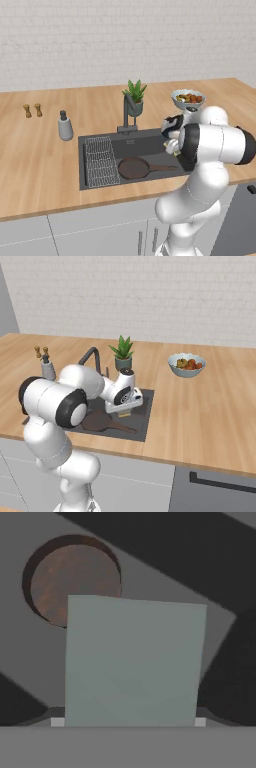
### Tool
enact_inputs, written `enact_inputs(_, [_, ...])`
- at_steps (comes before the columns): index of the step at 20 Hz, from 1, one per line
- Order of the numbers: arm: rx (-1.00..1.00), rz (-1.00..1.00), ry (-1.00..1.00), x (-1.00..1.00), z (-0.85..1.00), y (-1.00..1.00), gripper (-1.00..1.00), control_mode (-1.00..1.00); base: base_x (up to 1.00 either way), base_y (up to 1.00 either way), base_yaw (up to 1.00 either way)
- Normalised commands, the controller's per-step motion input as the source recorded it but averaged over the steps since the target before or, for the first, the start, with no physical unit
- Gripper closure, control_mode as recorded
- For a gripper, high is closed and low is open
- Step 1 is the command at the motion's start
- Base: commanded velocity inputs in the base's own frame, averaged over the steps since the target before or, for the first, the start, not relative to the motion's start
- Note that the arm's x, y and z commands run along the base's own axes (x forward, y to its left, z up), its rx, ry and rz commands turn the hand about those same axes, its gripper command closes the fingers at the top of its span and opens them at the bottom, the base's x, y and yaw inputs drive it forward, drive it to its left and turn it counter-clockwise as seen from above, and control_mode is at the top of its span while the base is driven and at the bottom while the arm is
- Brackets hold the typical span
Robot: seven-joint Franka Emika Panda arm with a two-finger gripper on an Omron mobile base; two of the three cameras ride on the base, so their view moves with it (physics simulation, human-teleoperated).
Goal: Pick the pan and sponge and place them into the sink. Then turn on the water.
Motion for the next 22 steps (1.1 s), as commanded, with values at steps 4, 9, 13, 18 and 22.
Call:
enact_inputs(4, [-0.02, 0.01, 0.05, 0.00, -0.12, 0.04, 1.00, -1.00, 0.00, 0.00, 0.00])
enact_inputs(9, [-0.05, 0.00, 0.01, 0.06, -0.45, 0.32, 1.00, -1.00, 0.00, 0.00, 0.00])
enact_inputs(13, [-0.05, 0.00, 0.00, 0.18, -0.57, 0.38, 1.00, -1.00, 0.00, 0.00, 0.00])
enact_inputs(18, [-0.01, 0.00, 0.00, 0.18, -0.54, 0.23, 1.00, -1.00, 0.00, 0.00, 0.00])
enact_inputs(22, [0.00, 0.00, 0.00, 0.16, -0.39, 0.03, 1.00, -1.00, 0.00, 0.00, 0.00])
